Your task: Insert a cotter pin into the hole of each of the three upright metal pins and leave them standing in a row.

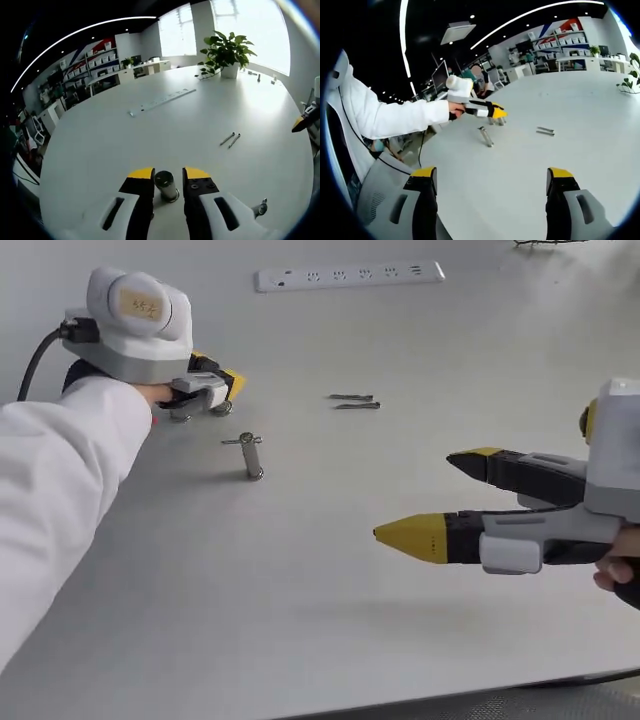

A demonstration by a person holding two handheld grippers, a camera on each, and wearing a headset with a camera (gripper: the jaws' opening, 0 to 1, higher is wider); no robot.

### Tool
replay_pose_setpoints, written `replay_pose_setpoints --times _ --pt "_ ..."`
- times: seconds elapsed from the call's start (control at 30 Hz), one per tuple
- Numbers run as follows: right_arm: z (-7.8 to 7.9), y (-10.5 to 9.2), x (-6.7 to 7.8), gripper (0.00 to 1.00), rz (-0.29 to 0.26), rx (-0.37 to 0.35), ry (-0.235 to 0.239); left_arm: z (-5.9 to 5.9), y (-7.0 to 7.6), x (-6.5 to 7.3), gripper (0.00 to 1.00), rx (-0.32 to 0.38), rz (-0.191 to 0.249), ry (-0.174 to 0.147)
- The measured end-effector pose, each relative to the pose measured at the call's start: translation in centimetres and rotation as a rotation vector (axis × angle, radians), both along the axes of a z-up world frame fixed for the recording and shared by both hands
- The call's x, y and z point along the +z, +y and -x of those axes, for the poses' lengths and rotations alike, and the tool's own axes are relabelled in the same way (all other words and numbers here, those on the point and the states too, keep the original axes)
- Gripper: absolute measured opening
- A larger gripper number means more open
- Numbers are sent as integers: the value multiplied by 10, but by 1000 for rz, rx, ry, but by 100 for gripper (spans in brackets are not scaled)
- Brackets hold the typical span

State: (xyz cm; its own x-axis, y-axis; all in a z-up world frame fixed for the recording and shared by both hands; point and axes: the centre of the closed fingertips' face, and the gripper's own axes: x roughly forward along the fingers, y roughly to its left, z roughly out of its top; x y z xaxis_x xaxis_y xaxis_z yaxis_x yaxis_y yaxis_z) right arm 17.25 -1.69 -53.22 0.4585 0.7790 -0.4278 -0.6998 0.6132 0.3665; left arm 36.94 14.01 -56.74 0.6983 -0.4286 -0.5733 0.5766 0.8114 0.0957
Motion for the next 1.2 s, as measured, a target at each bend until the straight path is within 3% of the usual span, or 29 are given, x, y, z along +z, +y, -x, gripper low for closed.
replay_pose_setpoints --times 0.1,0.37,0.53,0.8,0.87,0.93,1.03,1.17,1.2 --pt "0 -1 -1 88 -1 -4 4 -1 1 -2 18 -2 -29 2" --pt "-1 0 -2 88 1 -5 9 -1 -1 -8 15 -13 -42 29" --pt "-3 -3 -1 87 -4 -11 9 -2 -2 -10 15 -23 -69 26" --pt "-3 -2 -1 87 -3 -6 12 -4 -3 -11 14 -14 -48 42" --pt "-3 -1 -1 88 -9 -7 14 -4 -7 -9 13 34 21 58" --pt "-3 0 0 88 -13 -8 11 -3 -6 -8 12 15 -25 42" --pt "-3 0 0 88 -13 -4 11 -5 -5 -8 12 16 -53 22" --pt "-2 0 0 88 -15 -3 10 -7 -2 -8 12 61 1 52" --pt "-2 0 0 89 -14 -3 10 -6 -1 -7 12 59 -4 49"
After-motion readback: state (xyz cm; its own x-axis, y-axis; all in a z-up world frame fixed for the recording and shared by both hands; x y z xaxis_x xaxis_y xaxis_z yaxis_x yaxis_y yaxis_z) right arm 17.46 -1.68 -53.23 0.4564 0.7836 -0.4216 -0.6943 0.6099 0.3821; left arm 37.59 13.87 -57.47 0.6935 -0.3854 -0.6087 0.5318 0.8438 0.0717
